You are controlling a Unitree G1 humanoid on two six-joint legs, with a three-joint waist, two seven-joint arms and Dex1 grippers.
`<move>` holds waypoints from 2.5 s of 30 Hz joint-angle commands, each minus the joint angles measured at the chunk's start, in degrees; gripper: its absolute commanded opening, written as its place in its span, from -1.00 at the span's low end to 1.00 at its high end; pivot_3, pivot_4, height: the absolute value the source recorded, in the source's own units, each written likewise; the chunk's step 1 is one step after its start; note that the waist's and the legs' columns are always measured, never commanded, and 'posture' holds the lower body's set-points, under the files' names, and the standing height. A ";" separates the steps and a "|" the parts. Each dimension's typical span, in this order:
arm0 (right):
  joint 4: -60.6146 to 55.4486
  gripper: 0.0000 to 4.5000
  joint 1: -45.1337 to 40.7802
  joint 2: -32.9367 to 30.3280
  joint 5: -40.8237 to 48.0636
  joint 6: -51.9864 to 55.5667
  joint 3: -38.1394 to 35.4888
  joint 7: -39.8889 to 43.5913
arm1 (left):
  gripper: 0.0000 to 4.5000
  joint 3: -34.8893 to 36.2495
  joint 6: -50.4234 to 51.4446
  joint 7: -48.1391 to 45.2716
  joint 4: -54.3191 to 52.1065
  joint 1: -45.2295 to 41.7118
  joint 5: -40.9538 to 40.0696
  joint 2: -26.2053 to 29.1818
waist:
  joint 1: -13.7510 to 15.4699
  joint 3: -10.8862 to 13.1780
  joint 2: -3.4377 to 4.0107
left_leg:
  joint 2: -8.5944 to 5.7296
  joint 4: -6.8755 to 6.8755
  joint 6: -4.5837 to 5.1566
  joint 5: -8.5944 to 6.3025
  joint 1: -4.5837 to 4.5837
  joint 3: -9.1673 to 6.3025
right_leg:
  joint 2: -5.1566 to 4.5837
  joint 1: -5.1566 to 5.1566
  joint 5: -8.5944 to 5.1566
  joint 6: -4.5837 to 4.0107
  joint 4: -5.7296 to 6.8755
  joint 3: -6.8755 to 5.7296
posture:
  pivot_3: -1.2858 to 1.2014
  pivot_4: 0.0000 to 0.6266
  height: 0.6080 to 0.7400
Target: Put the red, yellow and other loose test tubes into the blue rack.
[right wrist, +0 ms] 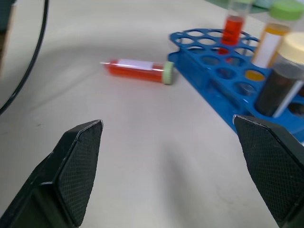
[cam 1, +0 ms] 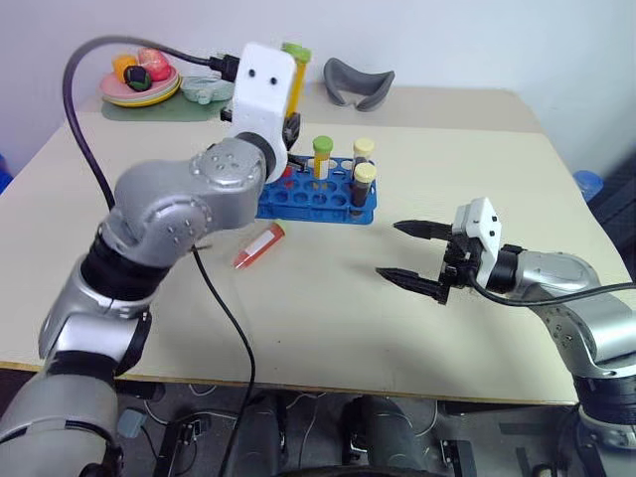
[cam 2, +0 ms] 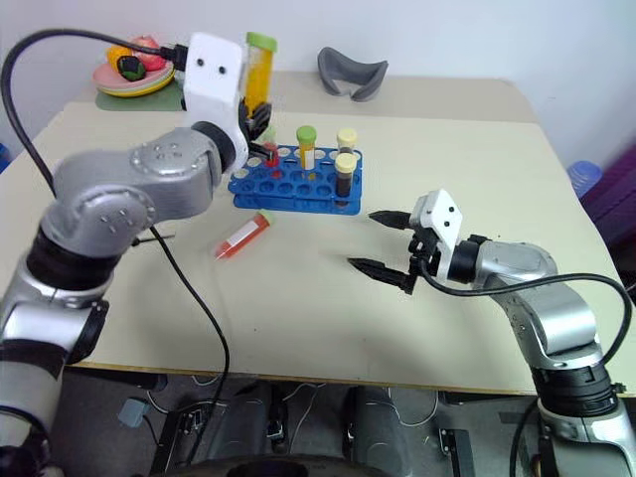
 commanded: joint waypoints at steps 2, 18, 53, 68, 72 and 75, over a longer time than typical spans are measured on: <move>-0.93 1.00 0.79 2.77 -0.53 -1.30 -1.31 -3.64 | -0.58 -1.77 -21.67 -8.74 5.23 8.88 19.79 -8.47 | 0.52 0.00 -0.02 | -0.01 0.03 0.01 0.00 -0.02 -0.01 | -0.02 0.04 0.00 0.00 -0.03 -0.06 | 0.03 -0.52 -0.07; -3.56 1.00 3.06 2.96 0.22 -0.35 -3.19 -6.51 | -0.58 3.98 -58.67 -12.49 39.04 12.86 48.08 -30.26 | 1.34 0.00 -0.01 | 0.00 0.05 0.13 -0.07 -0.05 0.02 | -0.05 0.02 0.01 0.03 -0.05 -0.11 | 0.03 -0.52 -0.07; -4.64 1.00 3.16 3.63 0.74 -0.50 -2.87 -8.90 | -0.58 14.00 -64.83 -26.90 60.02 7.92 48.53 -40.98 | 1.33 0.00 -0.02 | 0.00 0.06 0.20 -0.11 -0.06 0.02 | -0.06 0.03 0.01 0.04 -0.05 -0.15 | 0.03 -0.52 -0.07; -4.50 1.00 3.10 3.92 0.72 -0.68 -2.76 -8.99 | -0.58 14.15 -65.80 -27.13 60.48 9.60 50.23 -40.48 | 1.31 0.00 -0.02 | 0.01 0.06 0.21 -0.12 -0.06 0.01 | -0.07 0.03 0.01 0.04 -0.05 -0.15 | 0.03 -0.52 -0.07; -4.45 1.00 3.04 4.04 0.62 -0.86 -2.68 -9.00 | -0.58 14.93 -67.52 -26.77 61.41 9.17 49.95 -40.53 | 1.31 0.00 -0.02 | 0.00 0.06 0.21 -0.12 -0.06 0.01 | -0.06 0.03 0.01 0.04 -0.05 -0.15 | 0.03 -0.52 -0.07; -4.32 1.00 2.83 4.12 0.65 -0.80 -2.61 -9.00 | -0.58 15.46 -69.45 -26.85 62.83 8.47 49.78 -40.64 | 1.31 0.00 -0.02 | 0.00 0.06 0.22 -0.12 -0.06 0.01 | -0.06 0.03 0.01 0.04 -0.05 -0.15 | 0.03 -0.52 -0.07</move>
